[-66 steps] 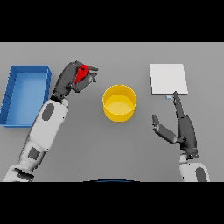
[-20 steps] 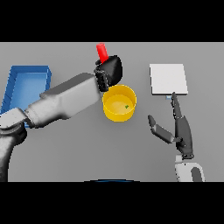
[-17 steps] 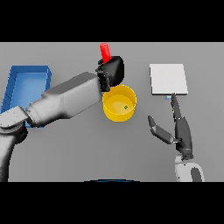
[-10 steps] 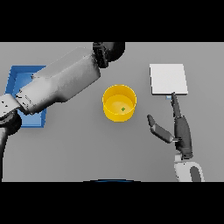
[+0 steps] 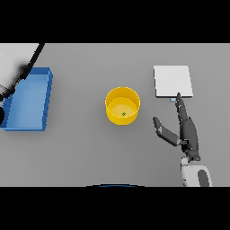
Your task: Pick up the red beaker and tilt it to pour out 1 green nut into yellow bowl. Pick up the yellow bowl and place it on the metallic measuring scale.
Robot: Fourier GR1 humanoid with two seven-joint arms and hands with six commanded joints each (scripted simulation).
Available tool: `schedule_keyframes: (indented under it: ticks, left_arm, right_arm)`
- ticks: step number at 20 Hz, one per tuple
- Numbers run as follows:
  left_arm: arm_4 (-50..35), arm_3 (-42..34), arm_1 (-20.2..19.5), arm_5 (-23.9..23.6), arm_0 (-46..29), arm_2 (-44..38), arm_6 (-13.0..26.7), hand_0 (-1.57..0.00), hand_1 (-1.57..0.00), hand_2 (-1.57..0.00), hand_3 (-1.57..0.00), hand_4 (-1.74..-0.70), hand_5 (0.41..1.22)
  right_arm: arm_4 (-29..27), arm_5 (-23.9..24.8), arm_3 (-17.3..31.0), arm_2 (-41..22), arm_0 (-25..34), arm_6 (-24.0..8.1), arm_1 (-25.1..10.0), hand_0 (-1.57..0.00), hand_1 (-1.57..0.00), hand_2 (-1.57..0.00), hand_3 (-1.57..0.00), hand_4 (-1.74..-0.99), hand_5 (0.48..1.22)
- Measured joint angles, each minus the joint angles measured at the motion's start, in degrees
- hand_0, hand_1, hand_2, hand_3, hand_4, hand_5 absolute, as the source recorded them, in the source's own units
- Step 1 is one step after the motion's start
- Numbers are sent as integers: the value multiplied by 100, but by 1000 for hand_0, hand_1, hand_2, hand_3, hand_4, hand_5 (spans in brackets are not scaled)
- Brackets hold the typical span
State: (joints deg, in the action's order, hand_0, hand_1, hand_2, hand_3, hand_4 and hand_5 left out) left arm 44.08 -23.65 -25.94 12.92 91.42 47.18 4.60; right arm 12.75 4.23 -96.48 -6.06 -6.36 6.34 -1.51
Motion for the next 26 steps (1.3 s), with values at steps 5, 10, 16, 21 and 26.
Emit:
schedule_keyframes:
  ticks: [5, 10, 16, 21, 26]
  left_arm:
    - [-1536, 212, -683, -705, -706, -1231, 121, -1571, -1571, -1566, -1426, -1738, 1221]
    - [-2798, -648, -1333, -1600, -2013, -2004, 852, -1571, -1571, -1569, -1446, -1740, 1221]
    - [-3820, -2540, -1738, -2726, -4011, -2304, 2118, -1571, -1571, -1571, -1450, -1741, 1221]
    - [-4199, -3924, -2019, -3457, -5409, -2199, 2681, -1571, -1571, -1571, -1450, -1741, 1221]
    - [-4384, -4183, -1937, -3891, -5864, -2068, 2908, -1571, -1571, -1571, -1531, -1741, 1166]
  right_arm:
    - [-73, -81, 96, 20, 54, 160, -52, 1, 1, 1, 1, -1222, 586]
    - [48, -87, 148, -39, 48, 257, -114, 1, 1, 1, 1, -1212, 604]
    - [140, -135, 115, -32, 132, 67, -294, 1, 1, 1, 1, -1206, 653]
    - [200, -123, 140, -109, 116, 42, -230, 1, 1, 1, 1, -1218, 664]
    - [214, -128, 146, -99, 79, 163, -277, 1, 1, 1, 1, -1214, 666]
